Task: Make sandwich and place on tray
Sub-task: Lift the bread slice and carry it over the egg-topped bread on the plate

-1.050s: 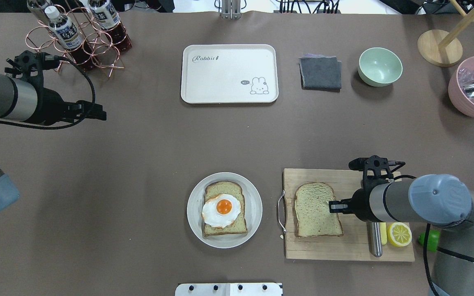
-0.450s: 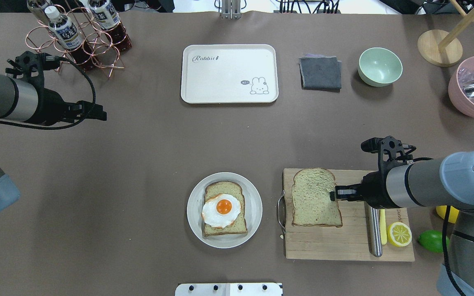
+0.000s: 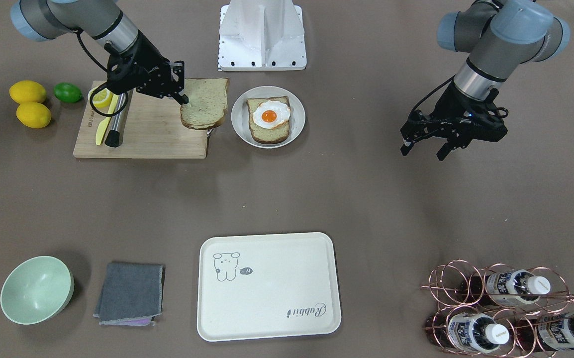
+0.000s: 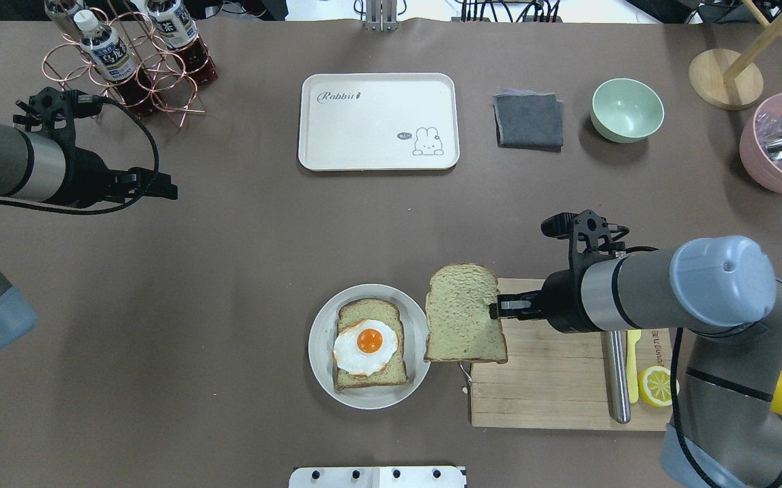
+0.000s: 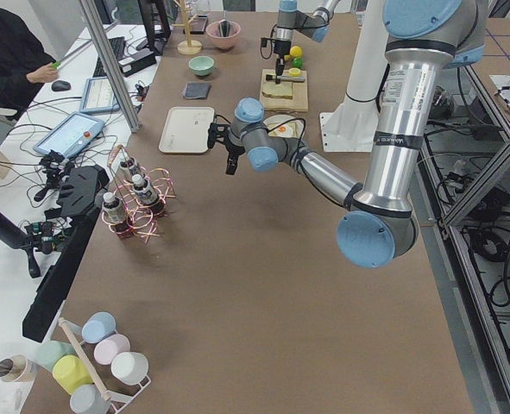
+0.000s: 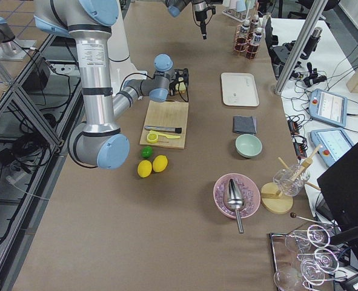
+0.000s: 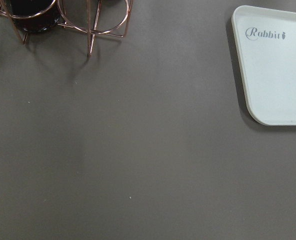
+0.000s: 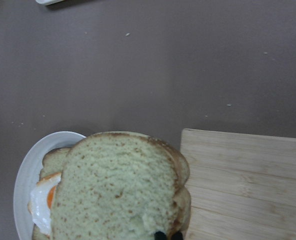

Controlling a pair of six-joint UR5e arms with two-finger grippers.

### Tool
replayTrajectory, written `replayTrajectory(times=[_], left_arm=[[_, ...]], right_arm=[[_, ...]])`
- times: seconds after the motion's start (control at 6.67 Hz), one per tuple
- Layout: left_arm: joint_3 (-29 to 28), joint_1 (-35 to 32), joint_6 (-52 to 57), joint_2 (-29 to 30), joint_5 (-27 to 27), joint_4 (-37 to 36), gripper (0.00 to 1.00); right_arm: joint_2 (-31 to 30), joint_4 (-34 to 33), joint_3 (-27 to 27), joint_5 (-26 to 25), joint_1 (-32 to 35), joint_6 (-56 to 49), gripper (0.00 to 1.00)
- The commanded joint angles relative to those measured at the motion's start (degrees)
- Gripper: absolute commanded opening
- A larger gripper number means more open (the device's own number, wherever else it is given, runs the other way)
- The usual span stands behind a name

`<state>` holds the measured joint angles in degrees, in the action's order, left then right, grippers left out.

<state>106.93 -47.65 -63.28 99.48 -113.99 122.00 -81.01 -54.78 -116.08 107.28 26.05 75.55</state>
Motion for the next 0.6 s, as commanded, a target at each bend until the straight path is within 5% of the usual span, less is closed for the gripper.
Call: replayTrajectory(times=[0.0, 0.45], left_arm=[[-1.1, 0.0, 0.0, -0.1, 0.0, 1.4, 0.98], [-1.3, 0.0, -0.1, -0.2, 0.0, 1.5, 0.98]], right_arm=[[7.7, -6.1, 2.0, -5.5, -3.9, 0.1, 0.00], [12.2, -8.1, 5.8, -10.9, -8.0, 0.2, 0.00]])
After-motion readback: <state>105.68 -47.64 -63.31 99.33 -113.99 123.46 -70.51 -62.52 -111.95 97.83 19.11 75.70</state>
